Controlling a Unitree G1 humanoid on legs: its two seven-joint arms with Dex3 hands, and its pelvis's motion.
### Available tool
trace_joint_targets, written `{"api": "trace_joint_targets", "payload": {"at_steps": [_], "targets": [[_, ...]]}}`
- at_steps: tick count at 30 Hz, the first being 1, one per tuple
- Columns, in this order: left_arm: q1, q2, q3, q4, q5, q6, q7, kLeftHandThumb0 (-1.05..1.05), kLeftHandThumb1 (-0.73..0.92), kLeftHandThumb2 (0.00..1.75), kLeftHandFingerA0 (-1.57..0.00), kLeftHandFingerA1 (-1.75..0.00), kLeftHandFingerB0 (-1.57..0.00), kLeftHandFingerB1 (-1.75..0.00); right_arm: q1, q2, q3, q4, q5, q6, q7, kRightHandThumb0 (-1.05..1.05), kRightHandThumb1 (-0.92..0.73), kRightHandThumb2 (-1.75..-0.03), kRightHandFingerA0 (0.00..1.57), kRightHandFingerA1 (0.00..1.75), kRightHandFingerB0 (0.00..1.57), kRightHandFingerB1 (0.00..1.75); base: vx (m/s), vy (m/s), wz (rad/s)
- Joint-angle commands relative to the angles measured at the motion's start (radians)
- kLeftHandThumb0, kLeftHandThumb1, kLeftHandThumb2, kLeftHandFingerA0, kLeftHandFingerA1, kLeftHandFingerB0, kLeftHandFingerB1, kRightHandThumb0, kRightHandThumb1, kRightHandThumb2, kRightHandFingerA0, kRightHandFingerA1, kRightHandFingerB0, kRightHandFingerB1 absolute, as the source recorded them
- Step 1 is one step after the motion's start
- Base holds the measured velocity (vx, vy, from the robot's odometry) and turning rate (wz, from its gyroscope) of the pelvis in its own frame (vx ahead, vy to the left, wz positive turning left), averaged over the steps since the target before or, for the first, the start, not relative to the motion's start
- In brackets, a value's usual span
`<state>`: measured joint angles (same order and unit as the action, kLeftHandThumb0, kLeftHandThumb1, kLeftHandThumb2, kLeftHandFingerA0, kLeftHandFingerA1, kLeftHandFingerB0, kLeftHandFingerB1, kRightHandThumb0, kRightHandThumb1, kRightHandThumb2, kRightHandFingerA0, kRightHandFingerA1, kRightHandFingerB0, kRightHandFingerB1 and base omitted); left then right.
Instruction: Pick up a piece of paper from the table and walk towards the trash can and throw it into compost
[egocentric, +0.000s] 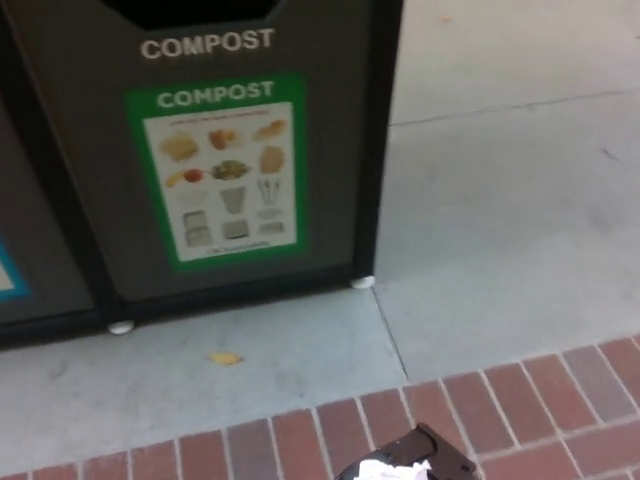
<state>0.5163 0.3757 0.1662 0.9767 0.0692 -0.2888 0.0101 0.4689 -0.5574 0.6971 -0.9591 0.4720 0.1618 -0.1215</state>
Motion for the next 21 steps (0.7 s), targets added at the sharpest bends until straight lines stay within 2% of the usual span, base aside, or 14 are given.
{"api": "trace_joint_targets", "payload": {"at_steps": [1, 5, 6, 11, 14, 15, 21], "targets": [[-0.002, 0.007, 0.004, 0.012, -0.003, -0.066, 0.007, -0.08, 0.65, 0.7, -0.88, -0.91, -0.82, -0.75, 0.01, 0.134, 0.15, -0.088, 0.057, 0.031, 0.02, -0.2, -0.56, -1.22, 1.0, 1.75, 0.76, 1.55, 0.19, -0.051, 0.82], [0.001, 0.007, -0.002, 0.017, 0.009, -0.072, 0.021, -0.1, 0.65, 0.68, -0.89, -0.9, -0.83, -0.74, 0.003, 0.138, 0.145, -0.088, 0.046, 0.034, 0.03, -0.2, -0.55, -1.24, 0.99, 1.75, 0.75, 1.55, 0.19, -0.023, 0.35], [0.001, 0.007, 0.0, 0.019, 0.005, -0.071, 0.015, -0.1, 0.67, 0.68, -0.87, -0.89, -0.81, -0.75, 0.007, 0.14, 0.148, -0.088, 0.042, 0.034, 0.028, -0.23, -0.58, -1.18, 0.94, 1.74, 0.74, 1.54, 0.14, -0.068, 0.28], [0.006, 0.01, 0.002, 0.028, 0.001, -0.094, 0.003, -0.08, 0.67, 0.7, -0.89, -0.91, -0.81, -0.73, 0.017, 0.141, 0.148, -0.084, 0.016, 0.029, 0.031, -0.24, -0.58, -1.19, 0.94, 1.74, 0.75, 1.55, 0.14, 0.064, 0.14], [0.008, 0.013, 0.003, 0.029, 0.001, -0.093, 0.002, -0.06, 0.65, 0.74, -0.89, -0.89, -0.82, -0.73, 0.019, 0.138, 0.139, -0.079, 0.01, 0.027, 0.042, -0.24, -0.59, -1.18, 0.94, 1.74, 0.75, 1.56, 0.16, 0.162, 0.48], [0.011, 0.013, 0.001, 0.021, 0.004, -0.085, 0.008, -0.07, 0.66, 0.76, -0.89, -0.92, -0.84, -0.75, 0.02, 0.138, 0.136, -0.078, 0.007, 0.025, 0.045, -0.2, -0.57, -1.21, 0.98, 1.75, 0.74, 1.55, 0.2, 0.219, -0.35], [0.017, 0.015, -0.002, 0.008, 0.007, -0.075, 0.015, -0.07, 0.66, 0.76, -0.89, -0.92, -0.84, -0.75, 0.024, 0.141, 0.134, -0.076, 0.0, 0.023, 0.053, -0.2, -0.57, -1.21, 0.98, 1.75, 0.74, 1.55, 0.22, 0.265, 0.2]]}}
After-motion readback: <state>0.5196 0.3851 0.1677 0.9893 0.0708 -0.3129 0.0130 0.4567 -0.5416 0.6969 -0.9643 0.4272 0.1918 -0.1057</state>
